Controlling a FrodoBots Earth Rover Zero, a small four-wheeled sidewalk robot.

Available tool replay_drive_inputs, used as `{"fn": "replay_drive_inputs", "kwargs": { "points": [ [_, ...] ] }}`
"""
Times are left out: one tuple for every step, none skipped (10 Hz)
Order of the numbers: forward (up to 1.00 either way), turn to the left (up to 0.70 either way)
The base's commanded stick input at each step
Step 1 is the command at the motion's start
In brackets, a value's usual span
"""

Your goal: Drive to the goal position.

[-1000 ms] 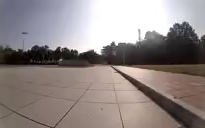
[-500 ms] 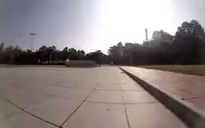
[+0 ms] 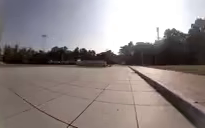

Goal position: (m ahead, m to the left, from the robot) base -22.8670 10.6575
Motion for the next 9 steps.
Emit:
{"fn": "replay_drive_inputs", "kwargs": {
  "points": [
    [0.0,0.7],
    [0.0,0.7],
    [0.0,0.7],
    [0.0,0.7],
    [0.0,0.7],
    [0.0,0.7],
    [0.0,0.7],
    [0.0,0.7],
    [0.0,0.7]
  ]
}}
